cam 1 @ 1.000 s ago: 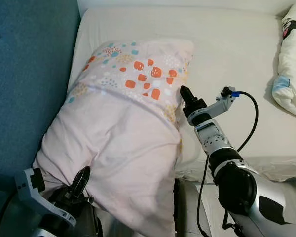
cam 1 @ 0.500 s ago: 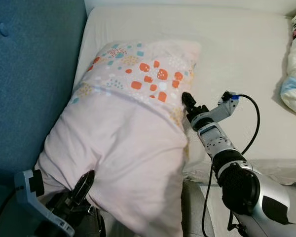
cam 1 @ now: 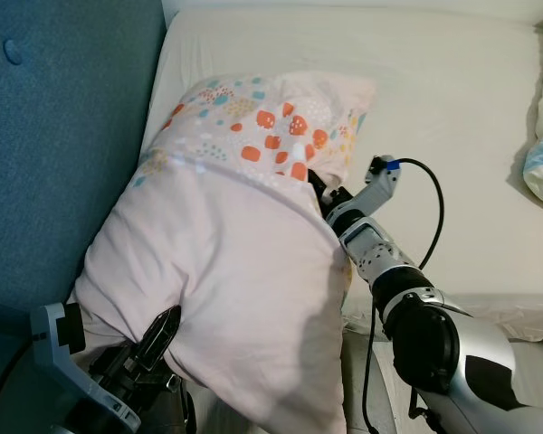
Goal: Clean up the room
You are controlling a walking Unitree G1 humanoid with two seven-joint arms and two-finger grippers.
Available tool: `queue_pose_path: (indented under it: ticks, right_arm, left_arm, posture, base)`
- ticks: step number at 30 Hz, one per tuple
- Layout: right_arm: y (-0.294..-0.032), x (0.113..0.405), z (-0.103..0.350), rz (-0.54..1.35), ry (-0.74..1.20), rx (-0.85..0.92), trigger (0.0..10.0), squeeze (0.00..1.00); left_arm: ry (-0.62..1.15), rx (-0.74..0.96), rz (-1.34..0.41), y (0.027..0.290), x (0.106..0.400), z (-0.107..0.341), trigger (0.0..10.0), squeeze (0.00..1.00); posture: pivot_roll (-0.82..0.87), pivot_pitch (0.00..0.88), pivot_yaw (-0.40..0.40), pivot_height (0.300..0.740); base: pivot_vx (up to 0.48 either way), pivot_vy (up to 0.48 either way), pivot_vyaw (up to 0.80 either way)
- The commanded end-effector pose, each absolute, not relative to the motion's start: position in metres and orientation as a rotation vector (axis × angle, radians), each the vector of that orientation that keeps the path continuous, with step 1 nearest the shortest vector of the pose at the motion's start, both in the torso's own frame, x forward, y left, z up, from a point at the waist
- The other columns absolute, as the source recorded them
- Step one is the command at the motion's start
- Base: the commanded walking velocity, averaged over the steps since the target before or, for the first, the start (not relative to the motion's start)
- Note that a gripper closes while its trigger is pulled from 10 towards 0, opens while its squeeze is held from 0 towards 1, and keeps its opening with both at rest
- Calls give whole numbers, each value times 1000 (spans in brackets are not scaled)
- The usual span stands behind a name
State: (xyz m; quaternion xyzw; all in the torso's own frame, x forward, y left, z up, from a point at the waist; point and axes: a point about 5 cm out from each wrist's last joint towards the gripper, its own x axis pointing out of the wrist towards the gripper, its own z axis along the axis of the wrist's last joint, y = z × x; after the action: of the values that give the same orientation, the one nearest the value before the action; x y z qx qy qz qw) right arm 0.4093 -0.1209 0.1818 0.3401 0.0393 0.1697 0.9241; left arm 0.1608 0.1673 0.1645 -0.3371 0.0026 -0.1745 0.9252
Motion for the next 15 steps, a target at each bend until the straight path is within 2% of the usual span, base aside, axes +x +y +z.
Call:
queue_pose_path:
  ticks: [1, 5, 12, 13, 15]
  right_arm:
    - [-108, 400, 154, 367, 205, 678, 10000, 0]
    - [-111, 391, 130, 300, 281, 637, 10000, 0]
    - [-118, 391, 128, 254, 266, 643, 10000, 0]
    - [-123, 392, 129, 233, 258, 646, 0, 0]
    - [-129, 394, 132, 202, 244, 653, 0, 0]
  left_arm:
    - [20, -681, -406, 161, 156, 167, 0, 0]
    - [39, -674, -465, 154, 153, 170, 0, 0]
    - [63, -674, -505, 147, 148, 171, 0, 0]
    - [74, -667, -517, 146, 147, 170, 0, 0]
    - [90, -652, -535, 144, 145, 168, 0, 0]
  posture:
    - [309, 406, -59, 570]
    - [314, 398, -53, 570]
    - [311, 398, -50, 570]
    - [310, 399, -50, 570]
    - [309, 397, -50, 570]
  base:
    - [0, 0, 0]
    - [0, 0, 0]
    - [0, 0, 0]
    - [0, 0, 0]
    - [0, 0, 0]
